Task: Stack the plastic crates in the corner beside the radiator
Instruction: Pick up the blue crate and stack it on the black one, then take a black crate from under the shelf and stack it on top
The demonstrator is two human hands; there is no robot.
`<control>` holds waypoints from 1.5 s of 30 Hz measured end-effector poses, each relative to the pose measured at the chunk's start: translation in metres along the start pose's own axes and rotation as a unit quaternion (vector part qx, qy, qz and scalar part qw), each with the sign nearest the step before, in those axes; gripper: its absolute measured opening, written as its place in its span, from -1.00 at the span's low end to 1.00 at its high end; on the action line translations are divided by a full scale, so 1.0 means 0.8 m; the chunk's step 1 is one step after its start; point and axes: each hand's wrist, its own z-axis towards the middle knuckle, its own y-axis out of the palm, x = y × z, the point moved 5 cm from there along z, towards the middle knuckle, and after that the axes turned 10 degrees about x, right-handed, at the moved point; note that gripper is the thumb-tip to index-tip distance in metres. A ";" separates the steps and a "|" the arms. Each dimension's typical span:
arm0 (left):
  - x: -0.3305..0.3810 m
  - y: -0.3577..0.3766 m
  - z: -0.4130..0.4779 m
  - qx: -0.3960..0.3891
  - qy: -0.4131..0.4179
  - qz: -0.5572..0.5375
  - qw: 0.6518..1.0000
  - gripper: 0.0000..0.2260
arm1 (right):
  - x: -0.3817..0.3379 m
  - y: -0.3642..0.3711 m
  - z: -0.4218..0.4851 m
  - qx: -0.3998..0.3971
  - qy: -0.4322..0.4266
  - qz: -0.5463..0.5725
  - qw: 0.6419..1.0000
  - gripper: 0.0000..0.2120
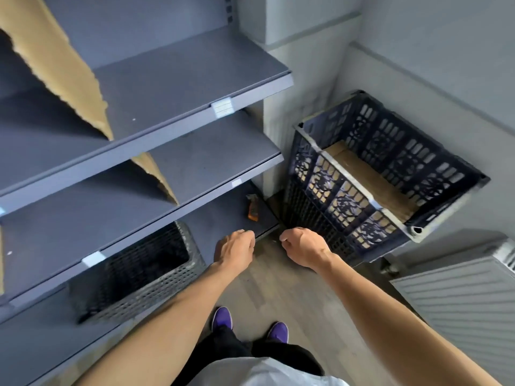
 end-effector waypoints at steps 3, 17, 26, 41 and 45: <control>-0.048 -0.001 -0.019 -0.003 -0.050 -0.014 0.999 -0.93 | -0.035 0.023 0.006 -0.023 -0.023 -0.008 0.999 -0.70; -0.351 -0.003 -0.139 -0.054 -0.193 0.009 0.980 -0.82 | -0.237 0.183 -0.008 -0.099 -0.032 -0.019 0.994 -0.70; -0.516 0.015 -0.203 -0.106 -0.196 0.049 0.974 -0.76 | -0.329 0.278 -0.022 -0.127 -0.038 -0.020 0.991 -0.70; -0.659 0.142 -0.241 -0.093 -0.270 0.065 0.956 -0.64 | -0.353 0.443 0.049 -0.150 -0.103 -0.049 0.982 -0.65; -0.669 0.180 -0.225 -0.062 -0.272 0.066 0.958 -0.58 | -0.364 0.490 0.066 -0.163 -0.123 -0.066 0.977 -0.61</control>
